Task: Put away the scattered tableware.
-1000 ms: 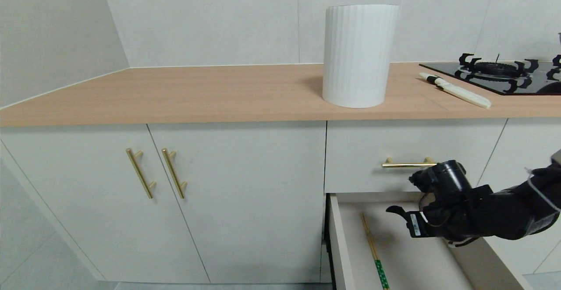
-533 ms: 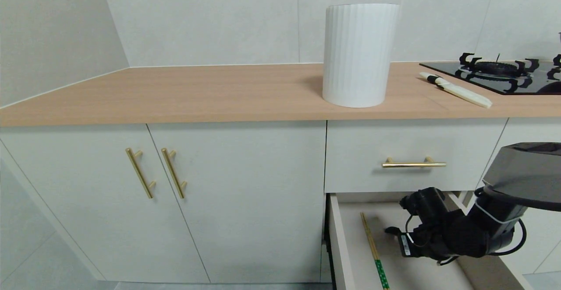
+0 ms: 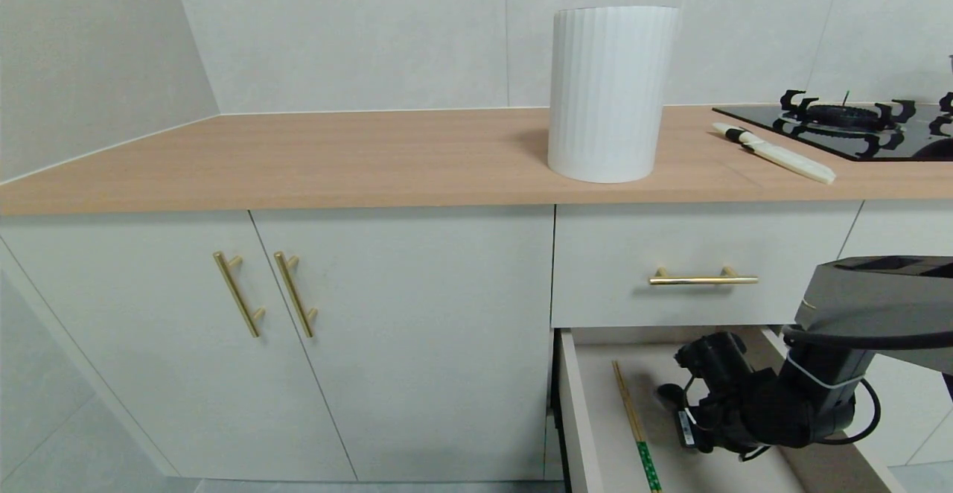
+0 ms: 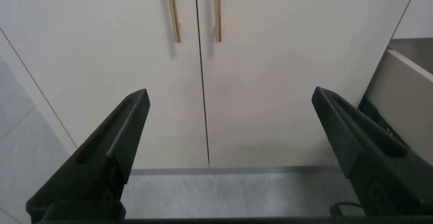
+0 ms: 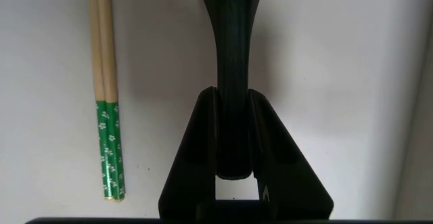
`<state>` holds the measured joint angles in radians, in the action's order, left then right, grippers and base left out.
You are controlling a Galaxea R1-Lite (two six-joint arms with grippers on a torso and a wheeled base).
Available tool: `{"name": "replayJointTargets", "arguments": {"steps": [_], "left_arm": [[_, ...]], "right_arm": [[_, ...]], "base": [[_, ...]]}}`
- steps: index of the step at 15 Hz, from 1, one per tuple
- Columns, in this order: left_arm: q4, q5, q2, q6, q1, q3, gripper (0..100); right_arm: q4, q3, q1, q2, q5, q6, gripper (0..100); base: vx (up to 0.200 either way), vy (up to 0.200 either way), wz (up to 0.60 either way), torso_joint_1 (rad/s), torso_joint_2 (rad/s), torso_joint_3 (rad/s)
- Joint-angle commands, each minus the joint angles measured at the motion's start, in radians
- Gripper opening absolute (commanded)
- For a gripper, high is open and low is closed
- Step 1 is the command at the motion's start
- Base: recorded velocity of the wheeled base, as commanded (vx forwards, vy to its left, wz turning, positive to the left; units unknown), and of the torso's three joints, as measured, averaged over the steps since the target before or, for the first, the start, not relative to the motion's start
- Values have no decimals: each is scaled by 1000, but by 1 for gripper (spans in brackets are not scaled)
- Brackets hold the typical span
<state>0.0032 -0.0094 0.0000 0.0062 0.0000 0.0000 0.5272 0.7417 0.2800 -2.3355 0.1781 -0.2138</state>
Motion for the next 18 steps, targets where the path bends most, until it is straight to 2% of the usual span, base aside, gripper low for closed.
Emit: {"name": "replayJointTargets", "arguments": {"steps": [1,8,9,18], "left_arm": [[0,0,0,0,0,0,100],[0,0,0,0,0,0,100],[0,0,0,0,0,0,100],[0,-1,0,1,0,0,100]], "right_arm": [[0,2,1,-10,0,1,0],[0,-2,1,-11,29,-1,0],[0,-2,1,-15,31,-1,100],[0,-7,1,8,73,-1,100]], "base": [[0,0,0,0,0,0],[0,0,0,0,0,0],[0,0,0,0,0,0],[0,0,0,0,0,0]]}}
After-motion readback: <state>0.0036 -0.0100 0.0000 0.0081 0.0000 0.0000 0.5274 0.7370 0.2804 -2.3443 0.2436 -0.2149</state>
